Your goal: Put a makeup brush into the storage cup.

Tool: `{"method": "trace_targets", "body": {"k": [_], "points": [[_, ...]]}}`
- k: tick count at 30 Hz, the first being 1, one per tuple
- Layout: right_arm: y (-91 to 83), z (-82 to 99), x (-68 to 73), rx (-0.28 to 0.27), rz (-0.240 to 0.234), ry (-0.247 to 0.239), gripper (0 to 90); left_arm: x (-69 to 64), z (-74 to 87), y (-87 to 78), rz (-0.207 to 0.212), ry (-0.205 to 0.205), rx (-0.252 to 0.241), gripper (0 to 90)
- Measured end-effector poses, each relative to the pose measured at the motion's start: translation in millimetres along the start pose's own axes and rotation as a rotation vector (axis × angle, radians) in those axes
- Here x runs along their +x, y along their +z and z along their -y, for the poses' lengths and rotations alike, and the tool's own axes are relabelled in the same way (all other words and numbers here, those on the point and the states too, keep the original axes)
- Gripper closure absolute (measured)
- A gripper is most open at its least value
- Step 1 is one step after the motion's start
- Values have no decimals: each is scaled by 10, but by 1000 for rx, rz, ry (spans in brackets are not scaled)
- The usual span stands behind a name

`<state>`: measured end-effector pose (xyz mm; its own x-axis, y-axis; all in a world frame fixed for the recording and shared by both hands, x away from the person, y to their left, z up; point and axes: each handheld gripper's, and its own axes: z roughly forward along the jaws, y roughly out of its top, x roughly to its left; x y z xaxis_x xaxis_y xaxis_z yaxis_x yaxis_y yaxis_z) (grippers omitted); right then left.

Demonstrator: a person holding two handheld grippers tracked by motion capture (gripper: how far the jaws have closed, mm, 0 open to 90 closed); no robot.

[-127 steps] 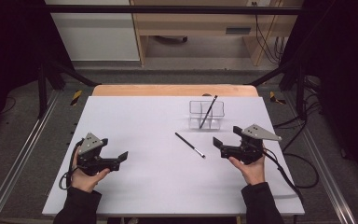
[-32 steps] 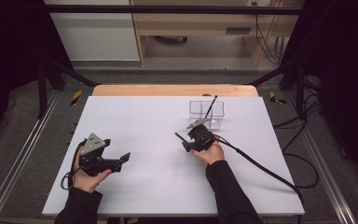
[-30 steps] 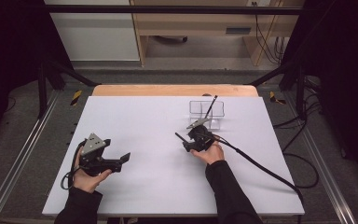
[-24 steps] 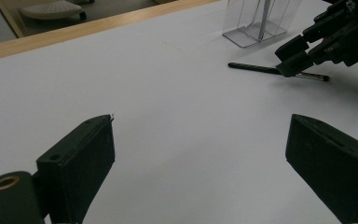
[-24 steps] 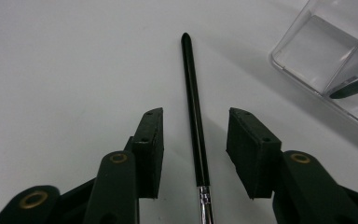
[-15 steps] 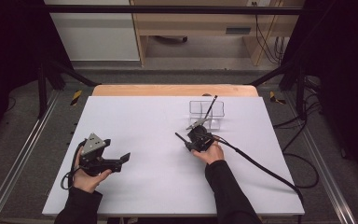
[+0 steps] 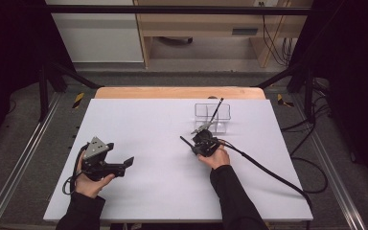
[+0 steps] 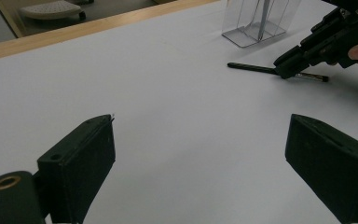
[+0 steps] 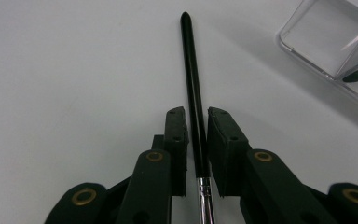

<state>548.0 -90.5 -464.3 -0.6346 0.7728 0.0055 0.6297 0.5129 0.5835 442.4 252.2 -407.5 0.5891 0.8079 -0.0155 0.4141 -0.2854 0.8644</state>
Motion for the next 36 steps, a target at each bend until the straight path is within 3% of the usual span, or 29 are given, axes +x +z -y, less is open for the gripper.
{"method": "trace_targets", "body": {"k": [16,19,21,30,36], "points": [[-8,5,20,3,8,54,837,-2,0,2,2,1,2,76],[-7,5,19,3,8,57,833,-4,-2,0,3,2,0,76],[-9,6,23,-1,4,58,772,-1,-1,-2,2,0,-1,76],[-171,-76,-41,-30,-1,22,672,1,-2,3,3,-1,0,77],[-263,-207,-67,7,8,-25,627,3,-1,5,4,0,2,77]]}}
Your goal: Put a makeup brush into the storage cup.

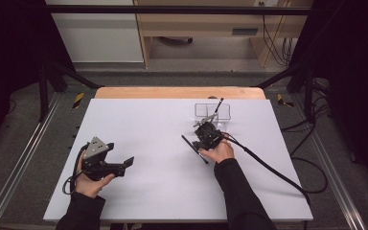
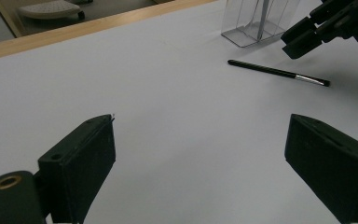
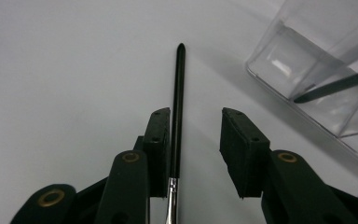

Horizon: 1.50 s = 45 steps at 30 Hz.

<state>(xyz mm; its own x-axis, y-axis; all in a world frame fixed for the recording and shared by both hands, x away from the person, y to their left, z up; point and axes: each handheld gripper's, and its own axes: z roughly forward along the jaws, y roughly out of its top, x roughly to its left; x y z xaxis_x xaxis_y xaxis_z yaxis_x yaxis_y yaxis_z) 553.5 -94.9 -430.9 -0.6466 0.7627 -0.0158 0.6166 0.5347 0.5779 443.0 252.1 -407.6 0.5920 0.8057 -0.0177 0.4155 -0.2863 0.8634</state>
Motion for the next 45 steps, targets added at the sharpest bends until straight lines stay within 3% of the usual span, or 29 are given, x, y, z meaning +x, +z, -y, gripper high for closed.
{"method": "trace_targets", "body": {"k": [7,13,21,28,36,45], "points": [[127,-108,61,77,-12,-50,633,5,0,-3,3,1,2,77],[273,-70,72,145,-7,-56,657,1,2,5,3,1,4,77],[299,-58,70,194,-16,-49,753,2,2,3,3,6,7,77],[302,-62,70,200,-33,-15,836,-5,1,7,3,6,7,77],[296,-59,76,198,-33,7,844,-4,0,4,3,6,7,77],[86,-78,113,112,-59,-12,844,-11,-4,1,4,4,3,77]]}}
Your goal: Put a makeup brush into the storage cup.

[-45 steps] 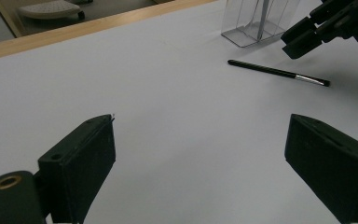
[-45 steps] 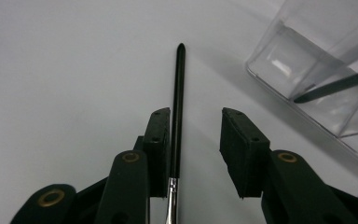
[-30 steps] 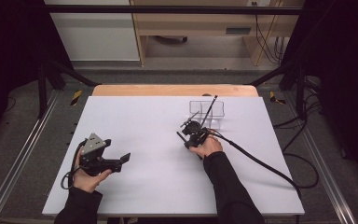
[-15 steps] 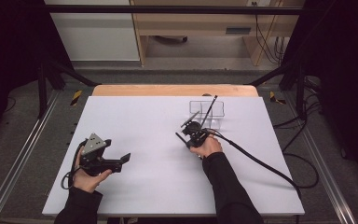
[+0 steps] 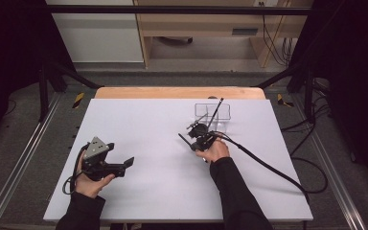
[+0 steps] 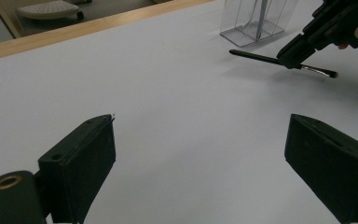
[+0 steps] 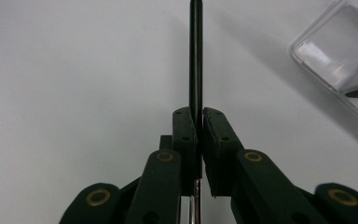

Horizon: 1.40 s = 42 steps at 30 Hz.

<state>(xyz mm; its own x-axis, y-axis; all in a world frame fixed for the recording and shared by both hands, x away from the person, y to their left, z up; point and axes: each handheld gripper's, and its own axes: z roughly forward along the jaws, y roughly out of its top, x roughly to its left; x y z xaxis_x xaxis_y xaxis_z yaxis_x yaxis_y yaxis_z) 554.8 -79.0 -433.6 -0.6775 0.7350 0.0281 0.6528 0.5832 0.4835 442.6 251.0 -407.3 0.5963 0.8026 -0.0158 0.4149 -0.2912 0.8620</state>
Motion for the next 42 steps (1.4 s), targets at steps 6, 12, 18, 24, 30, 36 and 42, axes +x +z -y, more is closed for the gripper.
{"method": "trace_targets", "body": {"k": [6,12,18,24,30,36,42], "points": [[-220,22,59,-74,-31,-28,845,-12,-2,4,-1,6,1,77],[-353,49,110,-104,-53,-52,844,-28,-8,7,0,13,3,77],[-421,78,151,-96,-70,-84,844,-55,-20,21,1,27,7,77],[-487,107,188,-88,-103,-113,845,-116,-44,41,7,55,14,77],[-556,158,253,-82,-138,-145,845,-169,-70,60,15,81,20,77],[-619,211,318,-86,-173,-165,845,-242,-94,84,25,109,28,77],[-682,269,349,-95,-199,-185,845,-324,-143,104,38,160,37,76]]}}
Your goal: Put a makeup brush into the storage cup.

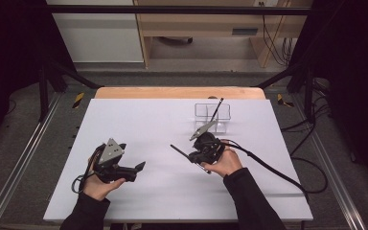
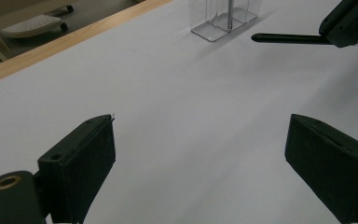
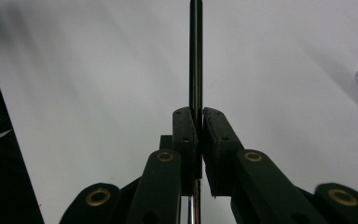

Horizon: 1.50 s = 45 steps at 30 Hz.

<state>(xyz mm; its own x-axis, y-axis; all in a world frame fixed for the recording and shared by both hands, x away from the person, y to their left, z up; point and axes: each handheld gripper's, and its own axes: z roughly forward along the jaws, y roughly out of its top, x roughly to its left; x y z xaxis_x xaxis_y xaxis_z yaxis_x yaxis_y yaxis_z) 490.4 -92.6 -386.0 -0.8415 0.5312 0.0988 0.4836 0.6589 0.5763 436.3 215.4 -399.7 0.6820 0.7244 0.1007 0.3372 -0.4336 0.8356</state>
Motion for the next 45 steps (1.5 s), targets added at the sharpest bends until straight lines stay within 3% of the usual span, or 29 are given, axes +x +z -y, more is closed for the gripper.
{"method": "trace_targets", "body": {"k": [18,35,40,45], "points": [[-101,31,57,9,-49,-25,845,-119,-222,44,29,182,33,76],[-120,40,87,20,-94,-39,845,-411,-482,223,62,411,126,89],[-98,41,95,32,-109,-38,845,-513,-518,276,73,470,149,91],[-83,44,100,46,-120,-44,845,-570,-533,313,85,499,163,94]]}}
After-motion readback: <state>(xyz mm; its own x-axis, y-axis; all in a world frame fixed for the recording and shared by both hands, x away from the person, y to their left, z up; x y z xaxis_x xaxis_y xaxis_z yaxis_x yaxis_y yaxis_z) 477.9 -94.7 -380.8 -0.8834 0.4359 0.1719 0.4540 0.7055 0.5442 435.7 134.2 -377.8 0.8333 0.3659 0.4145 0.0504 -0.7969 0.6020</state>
